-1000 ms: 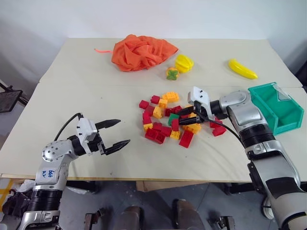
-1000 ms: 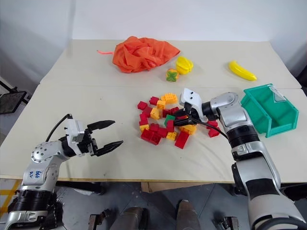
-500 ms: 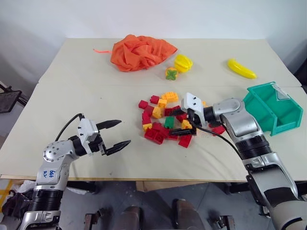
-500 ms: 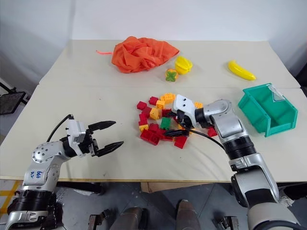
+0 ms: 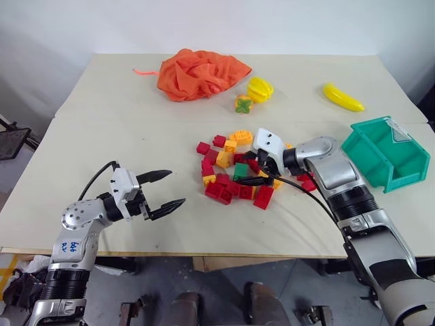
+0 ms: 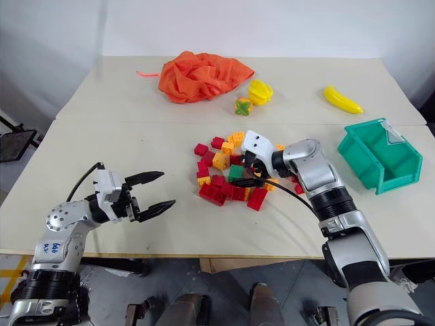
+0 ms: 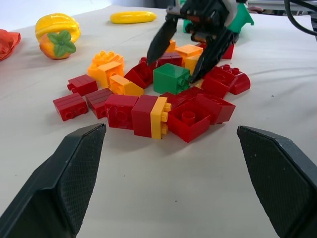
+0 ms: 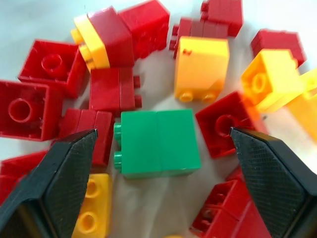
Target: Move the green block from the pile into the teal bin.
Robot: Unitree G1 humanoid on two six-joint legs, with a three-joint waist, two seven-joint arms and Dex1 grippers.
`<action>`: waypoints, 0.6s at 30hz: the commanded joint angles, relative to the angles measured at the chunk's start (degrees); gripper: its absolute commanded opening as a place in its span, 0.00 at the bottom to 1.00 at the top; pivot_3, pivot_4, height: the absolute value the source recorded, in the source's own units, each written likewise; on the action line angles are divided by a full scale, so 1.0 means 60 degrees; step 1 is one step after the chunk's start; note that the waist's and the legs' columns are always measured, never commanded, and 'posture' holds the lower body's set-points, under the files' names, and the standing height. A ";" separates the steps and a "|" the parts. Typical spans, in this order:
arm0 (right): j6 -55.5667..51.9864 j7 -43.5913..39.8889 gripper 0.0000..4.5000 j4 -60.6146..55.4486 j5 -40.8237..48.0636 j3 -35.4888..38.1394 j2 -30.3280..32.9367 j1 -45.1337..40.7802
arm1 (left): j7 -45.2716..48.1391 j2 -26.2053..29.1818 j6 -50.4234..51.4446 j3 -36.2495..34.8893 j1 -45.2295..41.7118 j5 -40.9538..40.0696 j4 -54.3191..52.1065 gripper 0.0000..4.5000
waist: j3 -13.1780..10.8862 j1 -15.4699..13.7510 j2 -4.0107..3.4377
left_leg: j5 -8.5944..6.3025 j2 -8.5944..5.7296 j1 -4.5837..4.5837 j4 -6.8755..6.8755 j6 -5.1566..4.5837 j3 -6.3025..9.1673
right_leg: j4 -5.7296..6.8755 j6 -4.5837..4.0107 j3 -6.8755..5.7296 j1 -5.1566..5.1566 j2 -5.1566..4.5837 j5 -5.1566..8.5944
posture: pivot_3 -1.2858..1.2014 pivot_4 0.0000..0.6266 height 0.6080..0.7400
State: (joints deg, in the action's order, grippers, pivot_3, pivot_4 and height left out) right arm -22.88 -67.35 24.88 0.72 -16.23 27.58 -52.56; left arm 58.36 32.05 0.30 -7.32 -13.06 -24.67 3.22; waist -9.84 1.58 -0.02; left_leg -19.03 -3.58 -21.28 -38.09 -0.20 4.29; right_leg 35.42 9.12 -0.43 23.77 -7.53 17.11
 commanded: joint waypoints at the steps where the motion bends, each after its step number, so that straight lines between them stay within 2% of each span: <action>1: -0.0126 -0.0019 0.86 0.0114 -0.0127 -0.0173 -0.0099 -0.0246 | -0.0008 -0.0034 -0.0129 -0.0049 0.0005 -0.0031 -0.0173 1.00 | 0.0000 0.0000 0.0000 | 0.0000 0.0000 0.0000 0.0000 0.0000 0.0000 | 0.0001 0.0000 0.0000 0.0000 0.0000 0.0000 | 0.52 0.24 1.00; 6: -0.0054 0.0104 0.51 0.0373 -0.0294 -0.0281 -0.0202 -0.0425 | 0.0066 -0.0032 -0.0105 -0.0006 -0.0023 -0.0061 -0.0290 1.00 | 0.0000 0.0001 0.0000 | 0.0000 0.0000 0.0000 0.0000 0.0000 0.0001 | 0.0001 0.0000 0.0000 0.0000 0.0000 0.0000 | 0.52 0.24 1.00; 7: -0.0060 0.0037 0.47 0.0369 -0.0274 -0.0284 -0.0202 -0.0437 | 0.0095 -0.0025 -0.0093 0.0013 -0.0026 -0.0072 -0.0330 1.00 | 0.0000 0.0001 0.0000 | 0.0000 0.0000 0.0000 0.0000 0.0000 0.0000 | 0.0002 0.0000 0.0000 0.0000 0.0000 0.0000 | 0.52 0.24 1.00; 10: -0.0120 0.0015 0.47 0.0296 -0.0129 -0.0121 -0.0219 -0.0428 | 0.0131 -0.0024 -0.0075 0.0044 -0.0018 -0.0078 -0.0403 1.00 | 0.0000 0.0001 0.0000 | 0.0000 0.0000 0.0001 -0.0002 0.0000 0.0000 | 0.0001 0.0000 0.0000 -0.0001 0.0000 0.0000 | 0.52 0.24 1.00; 12: -0.0270 -0.0012 0.47 -0.0034 0.0450 0.0492 -0.0182 -0.0360 | 0.0130 -0.0091 -0.0016 0.0120 -0.0040 -0.0146 -0.0594 1.00 | 0.0000 0.0000 0.0000 | 0.0000 0.0000 0.0000 -0.0001 0.0000 0.0001 | 0.0002 0.0000 0.0000 0.0000 0.0000 0.0000 | 0.52 0.24 1.00; 16: 0.0138 -0.0251 0.47 -0.0806 0.1858 0.2052 0.0147 0.0071 | 0.0050 -0.0341 0.0252 0.0398 -0.0223 -0.0369 -0.1236 1.00 | -0.0001 -0.0030 0.0000 | 0.0000 -0.0001 -0.0007 0.0000 0.0000 0.0006 | -0.0003 0.0000 -0.0003 0.0000 -0.0003 0.0000 | 0.52 0.24 1.00; 18: 0.0042 0.0412 0.47 -0.1246 0.2432 0.3326 0.0544 0.0432 | -0.0055 -0.0591 0.0455 0.0606 -0.0400 -0.0498 -0.1597 1.00 | -0.0002 -0.0114 0.0002 | -0.0001 -0.0003 -0.0009 -0.0002 -0.0001 0.0009 | -0.0003 0.0000 -0.0007 -0.0001 -0.0005 0.0000 | 0.52 0.24 1.00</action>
State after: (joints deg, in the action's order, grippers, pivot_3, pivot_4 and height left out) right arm -23.05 -67.38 20.66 11.65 -3.47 28.21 -50.30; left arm 58.45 28.90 2.56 -4.24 -14.63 -25.77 -2.58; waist -9.85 0.90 -0.01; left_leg -19.03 -3.62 -21.34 -38.11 -0.21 4.43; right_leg 35.38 9.12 -0.53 23.72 -7.57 17.11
